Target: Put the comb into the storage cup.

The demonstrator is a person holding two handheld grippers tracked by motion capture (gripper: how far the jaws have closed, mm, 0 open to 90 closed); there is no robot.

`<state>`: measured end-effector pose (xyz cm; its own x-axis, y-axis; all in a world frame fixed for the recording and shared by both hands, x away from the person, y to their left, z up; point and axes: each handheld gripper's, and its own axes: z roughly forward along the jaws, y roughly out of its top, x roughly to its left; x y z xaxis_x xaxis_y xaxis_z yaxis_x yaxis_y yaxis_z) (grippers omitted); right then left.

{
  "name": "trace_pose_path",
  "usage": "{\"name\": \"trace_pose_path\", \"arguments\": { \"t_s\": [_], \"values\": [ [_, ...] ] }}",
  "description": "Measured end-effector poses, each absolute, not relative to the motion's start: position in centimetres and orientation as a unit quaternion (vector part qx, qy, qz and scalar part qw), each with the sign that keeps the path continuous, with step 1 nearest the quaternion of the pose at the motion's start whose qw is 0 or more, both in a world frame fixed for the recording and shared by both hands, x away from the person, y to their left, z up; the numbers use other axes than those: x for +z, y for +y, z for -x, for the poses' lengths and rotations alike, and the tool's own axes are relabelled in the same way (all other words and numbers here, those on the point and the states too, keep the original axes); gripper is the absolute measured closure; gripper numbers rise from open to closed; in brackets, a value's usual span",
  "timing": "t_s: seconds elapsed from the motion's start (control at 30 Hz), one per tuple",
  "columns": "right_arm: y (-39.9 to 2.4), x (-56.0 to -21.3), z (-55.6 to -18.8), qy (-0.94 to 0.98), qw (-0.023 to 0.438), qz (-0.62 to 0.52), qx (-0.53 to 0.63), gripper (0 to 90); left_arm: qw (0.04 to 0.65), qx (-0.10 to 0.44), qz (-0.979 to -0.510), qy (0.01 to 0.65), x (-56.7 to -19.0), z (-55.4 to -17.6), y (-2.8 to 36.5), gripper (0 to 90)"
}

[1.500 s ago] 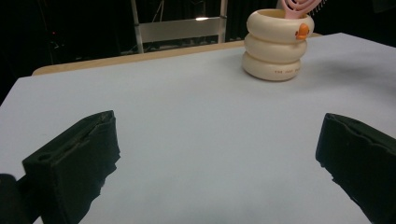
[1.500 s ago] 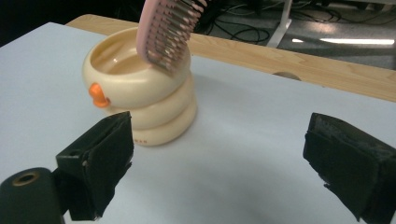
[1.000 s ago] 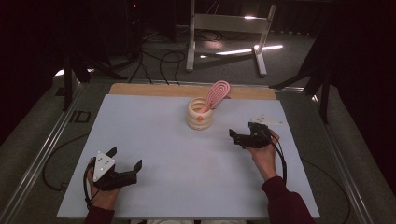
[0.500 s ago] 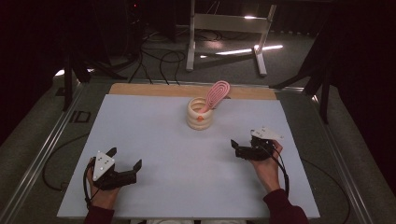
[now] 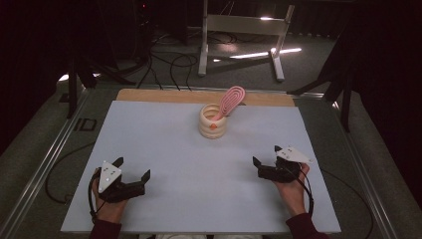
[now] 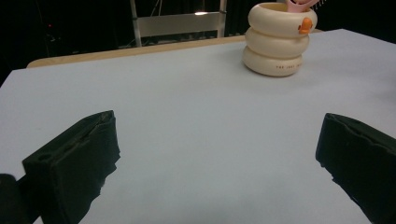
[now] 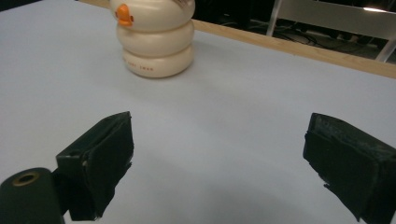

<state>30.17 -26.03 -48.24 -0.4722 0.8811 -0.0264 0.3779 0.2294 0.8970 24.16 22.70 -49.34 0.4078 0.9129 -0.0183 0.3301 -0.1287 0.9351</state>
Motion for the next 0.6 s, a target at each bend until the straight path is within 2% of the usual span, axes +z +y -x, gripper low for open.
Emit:
{"name": "trace_pose_path", "arguments": {
  "t_s": [0.6],
  "values": [
    [-27.7,-48.6,-27.7,0.726,0.281,-0.419,0.466,8.6,0.486,0.310,-0.685,0.445,-49.1,-24.0,22.9,0.2]
  ]
}}
